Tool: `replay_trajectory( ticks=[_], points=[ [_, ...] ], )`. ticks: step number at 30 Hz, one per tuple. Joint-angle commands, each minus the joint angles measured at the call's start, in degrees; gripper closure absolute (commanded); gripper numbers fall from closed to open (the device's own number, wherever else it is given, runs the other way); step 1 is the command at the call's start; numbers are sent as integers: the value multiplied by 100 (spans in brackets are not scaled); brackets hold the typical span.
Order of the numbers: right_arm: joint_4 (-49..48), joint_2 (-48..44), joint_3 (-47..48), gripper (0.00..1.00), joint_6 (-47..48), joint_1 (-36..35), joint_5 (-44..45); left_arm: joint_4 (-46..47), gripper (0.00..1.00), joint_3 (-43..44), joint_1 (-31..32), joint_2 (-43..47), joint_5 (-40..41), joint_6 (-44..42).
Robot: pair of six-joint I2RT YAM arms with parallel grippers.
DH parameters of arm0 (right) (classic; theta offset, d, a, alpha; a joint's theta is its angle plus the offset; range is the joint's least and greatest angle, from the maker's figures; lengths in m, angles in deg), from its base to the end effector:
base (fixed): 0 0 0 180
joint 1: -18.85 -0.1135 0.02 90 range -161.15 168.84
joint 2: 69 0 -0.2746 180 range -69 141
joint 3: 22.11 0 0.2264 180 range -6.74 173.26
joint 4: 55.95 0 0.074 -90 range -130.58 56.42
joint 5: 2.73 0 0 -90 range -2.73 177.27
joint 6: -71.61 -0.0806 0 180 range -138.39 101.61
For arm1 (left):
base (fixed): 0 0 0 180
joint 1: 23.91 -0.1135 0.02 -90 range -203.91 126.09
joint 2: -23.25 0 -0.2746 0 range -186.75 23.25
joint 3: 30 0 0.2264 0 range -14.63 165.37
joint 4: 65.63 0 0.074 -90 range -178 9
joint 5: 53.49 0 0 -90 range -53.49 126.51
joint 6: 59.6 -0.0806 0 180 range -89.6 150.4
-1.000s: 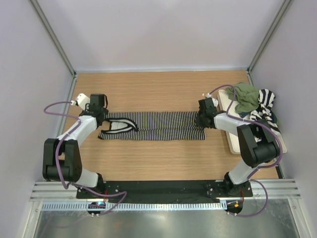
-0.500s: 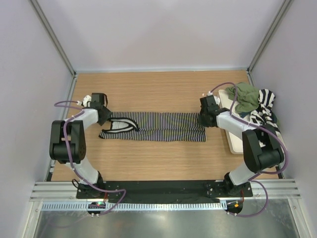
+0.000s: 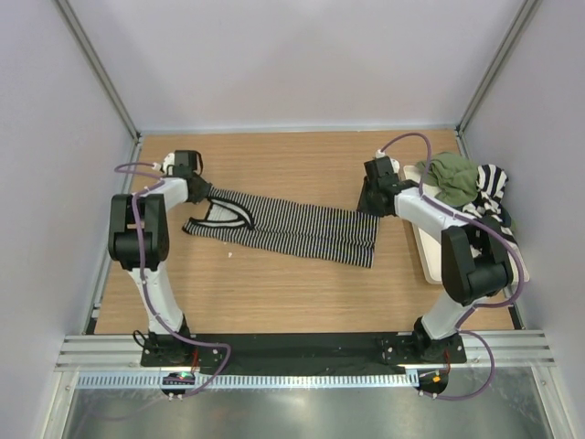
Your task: Fold and stack the tank tops
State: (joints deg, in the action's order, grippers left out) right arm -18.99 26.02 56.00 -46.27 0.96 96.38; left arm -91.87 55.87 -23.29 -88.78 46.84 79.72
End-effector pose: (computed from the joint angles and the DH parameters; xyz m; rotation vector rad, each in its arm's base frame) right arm 0.3381 0.0957 0.1971 0.2822 2.4829 0.1335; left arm 0.4199 0.0099 0.1468 -1.0875 2.2186 -0.1525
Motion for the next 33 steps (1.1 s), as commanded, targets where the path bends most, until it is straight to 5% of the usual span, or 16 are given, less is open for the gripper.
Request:
replay_trajectory(
  ticks=[1, 3, 7, 9, 10, 13, 18, 23, 33],
  points=[
    [179, 139, 387, 64, 151, -4, 100, 68, 100, 499, -36, -530, -408, 113],
    [223, 271, 476, 64, 160, 5, 48, 120, 100, 1034, -27, -960, -522, 157],
    [232, 464, 607, 60, 195, -30, -110, -774, 100, 3454, 393, -2128, -881, -342],
    [293, 604, 660, 58, 291, -74, -250, -829, 91, 3935, 604, -2497, -1389, -449],
    [311, 657, 678, 57, 309, -118, -277, -724, 72, 4084, 649, -2508, -1480, -441],
    [320, 754, 626, 54, 362, -127, -444, -443, 52, 3728, 702, -2106, -1463, -432],
    [-48, 579, 178, 41, 380, -127, -831, -582, 41, 3085, 615, -1016, -1130, -818],
    [-102, 517, -279, 47, 406, -214, -1253, -565, 26, 1838, 492, 564, -1103, -906],
    [320, -642, -1132, 43, 11, -1452, -1560, -179, 20, -210, 474, 1877, -1533, -766]
  ],
)
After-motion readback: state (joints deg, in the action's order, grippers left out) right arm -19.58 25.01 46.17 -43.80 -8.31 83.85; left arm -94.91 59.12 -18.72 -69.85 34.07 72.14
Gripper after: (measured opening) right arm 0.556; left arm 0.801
